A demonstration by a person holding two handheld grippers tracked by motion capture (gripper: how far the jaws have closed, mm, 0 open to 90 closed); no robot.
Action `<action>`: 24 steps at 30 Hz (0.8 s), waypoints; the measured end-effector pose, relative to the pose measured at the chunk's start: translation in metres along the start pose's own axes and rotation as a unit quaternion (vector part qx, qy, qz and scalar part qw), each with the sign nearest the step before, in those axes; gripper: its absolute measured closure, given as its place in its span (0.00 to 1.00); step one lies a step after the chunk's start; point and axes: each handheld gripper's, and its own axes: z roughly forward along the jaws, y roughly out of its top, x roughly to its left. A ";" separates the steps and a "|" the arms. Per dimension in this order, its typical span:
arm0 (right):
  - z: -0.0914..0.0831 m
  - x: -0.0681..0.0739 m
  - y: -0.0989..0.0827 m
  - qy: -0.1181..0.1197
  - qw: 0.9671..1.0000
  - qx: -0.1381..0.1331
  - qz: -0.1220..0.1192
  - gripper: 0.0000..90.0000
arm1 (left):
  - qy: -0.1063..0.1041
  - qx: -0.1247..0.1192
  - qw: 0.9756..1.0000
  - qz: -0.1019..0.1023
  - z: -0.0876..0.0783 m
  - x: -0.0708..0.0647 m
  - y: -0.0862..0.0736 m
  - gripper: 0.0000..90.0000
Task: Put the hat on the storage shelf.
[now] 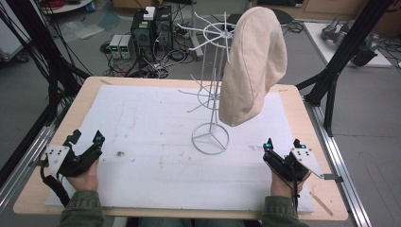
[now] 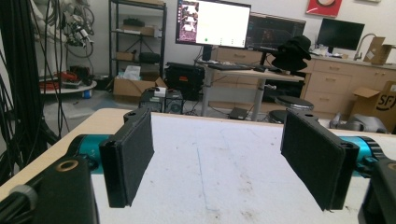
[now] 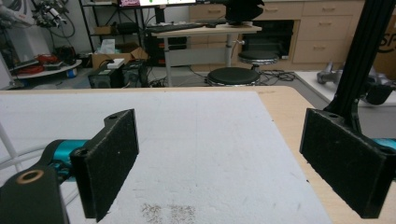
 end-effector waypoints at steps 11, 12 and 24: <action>0.001 0.000 -0.001 0.006 1.000 0.010 0.005 0.12 | -0.003 0.002 1.000 0.001 0.000 -0.001 0.000 0.28; 0.001 0.000 -0.001 0.004 1.000 0.012 0.004 0.12 | -0.003 0.002 1.000 0.001 0.000 -0.001 0.000 0.28; 0.003 -0.001 -0.001 0.004 1.000 0.020 0.008 0.12 | -0.003 0.001 1.000 0.001 0.000 0.000 0.000 0.28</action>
